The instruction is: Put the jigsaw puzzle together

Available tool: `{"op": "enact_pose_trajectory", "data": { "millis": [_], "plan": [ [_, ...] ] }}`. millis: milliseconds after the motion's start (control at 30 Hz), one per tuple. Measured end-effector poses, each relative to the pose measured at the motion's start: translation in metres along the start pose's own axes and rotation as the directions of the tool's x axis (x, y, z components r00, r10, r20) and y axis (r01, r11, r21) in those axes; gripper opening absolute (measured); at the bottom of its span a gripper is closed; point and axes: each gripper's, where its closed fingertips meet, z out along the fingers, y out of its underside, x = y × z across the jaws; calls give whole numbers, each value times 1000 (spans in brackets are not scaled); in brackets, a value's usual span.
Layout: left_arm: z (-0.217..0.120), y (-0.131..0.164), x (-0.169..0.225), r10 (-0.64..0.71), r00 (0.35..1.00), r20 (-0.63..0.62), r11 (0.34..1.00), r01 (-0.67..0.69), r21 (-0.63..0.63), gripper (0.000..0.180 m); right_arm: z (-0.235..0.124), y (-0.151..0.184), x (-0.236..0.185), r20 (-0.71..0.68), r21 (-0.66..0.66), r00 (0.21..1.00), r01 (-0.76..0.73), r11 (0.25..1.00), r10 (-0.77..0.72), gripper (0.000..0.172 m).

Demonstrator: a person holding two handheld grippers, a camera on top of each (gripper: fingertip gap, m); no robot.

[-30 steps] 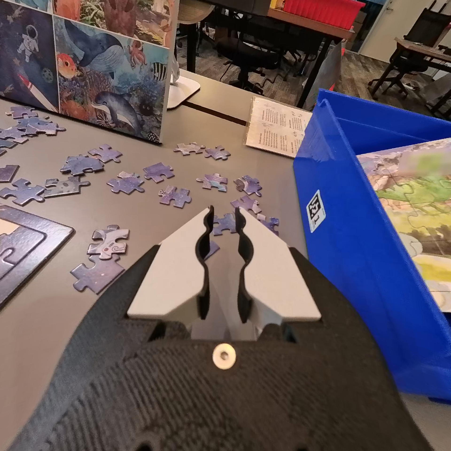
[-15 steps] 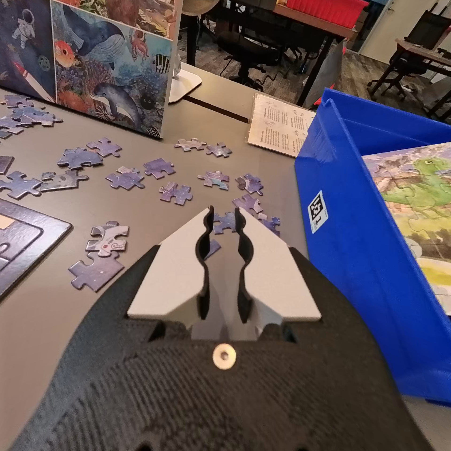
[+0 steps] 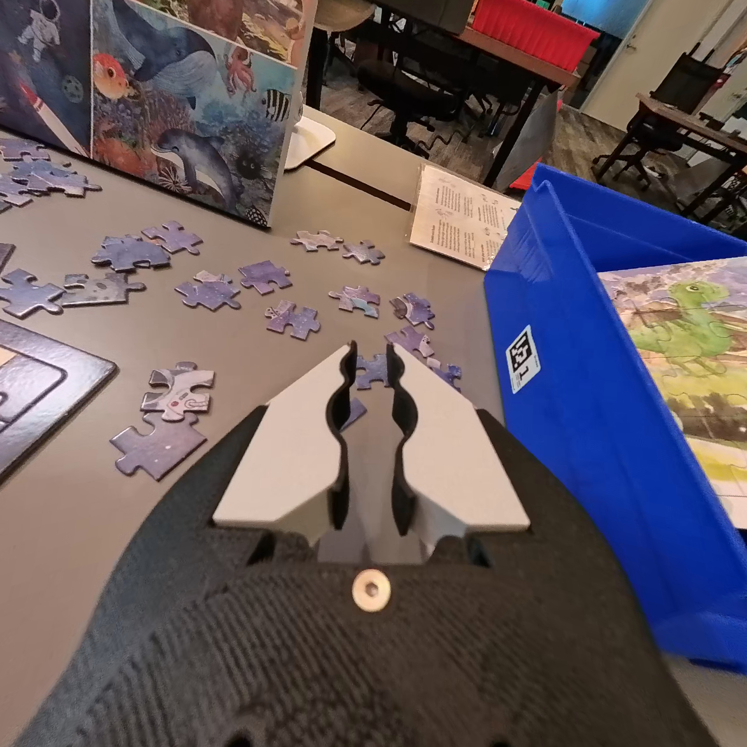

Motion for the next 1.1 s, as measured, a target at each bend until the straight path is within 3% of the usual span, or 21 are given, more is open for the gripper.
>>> {"op": "enact_pose_trajectory", "data": {
  "millis": [567, 867, 1100],
  "plan": [
    [11, 2, -7, 6, 1000, 28, 998, -4, -55, 53, -6, -6, 0, 10, 46, 999, -42, 998, 42, 13],
    [10, 1, -6, 15, 1000, 24, 999, -14, -52, 35, -7, -7, -1, 15, 53, 999, -48, 997, 47, 12],
    [9, 0, -6, 29, 999, 24, 999, -28, -45, 33, -6, -7, -2, 15, 51, 999, -43, 998, 43, 12]
  ]
}}
